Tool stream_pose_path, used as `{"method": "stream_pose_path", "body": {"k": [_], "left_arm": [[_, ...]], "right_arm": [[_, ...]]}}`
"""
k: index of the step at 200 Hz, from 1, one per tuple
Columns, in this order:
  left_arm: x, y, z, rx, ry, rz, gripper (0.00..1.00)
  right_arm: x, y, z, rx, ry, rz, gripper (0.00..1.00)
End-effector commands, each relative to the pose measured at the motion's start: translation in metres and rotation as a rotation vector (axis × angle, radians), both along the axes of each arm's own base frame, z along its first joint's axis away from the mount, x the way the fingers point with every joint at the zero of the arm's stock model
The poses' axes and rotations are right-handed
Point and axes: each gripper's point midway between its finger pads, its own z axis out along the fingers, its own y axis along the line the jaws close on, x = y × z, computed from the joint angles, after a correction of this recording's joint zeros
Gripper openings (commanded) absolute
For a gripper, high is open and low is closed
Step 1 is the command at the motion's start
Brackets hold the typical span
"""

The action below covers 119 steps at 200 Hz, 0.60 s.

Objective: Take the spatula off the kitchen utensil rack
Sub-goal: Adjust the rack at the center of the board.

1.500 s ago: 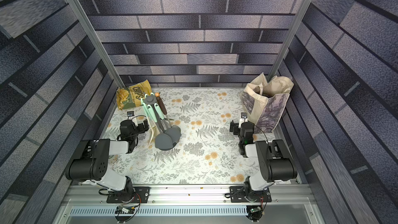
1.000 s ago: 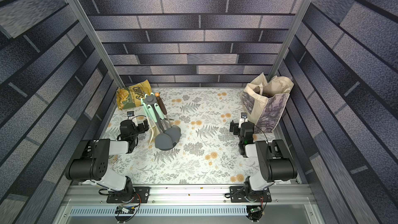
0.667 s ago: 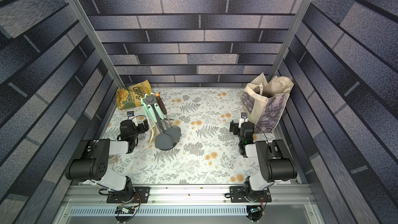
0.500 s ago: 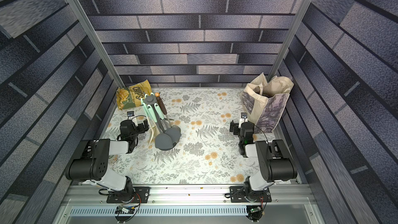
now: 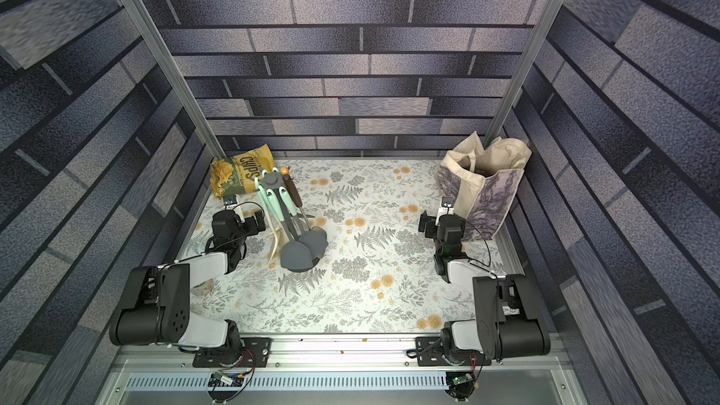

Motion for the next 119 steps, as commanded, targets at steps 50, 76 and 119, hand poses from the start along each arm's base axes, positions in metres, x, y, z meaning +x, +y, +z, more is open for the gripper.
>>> {"method": "stream_pose_path", "body": {"k": [50,76,119], "left_arm": [[-0.031,-0.004,0.039,-0.105,-0.052,0.033,1.0],[-0.045,-0.009,0.067,-0.156,-0.157,0.022,1.0],[-0.07,-0.026,0.092,-0.216,-0.247,-0.028,1.0]], "right_arm": [[-0.021,0.045,0.011,0.21,0.274,0.141,1.0],[-0.028,0.059,0.021,0.227,0.297,0.199,1.0],[-0.034,0.089,0.042,0.253,0.321,0.313,0.99]]}}
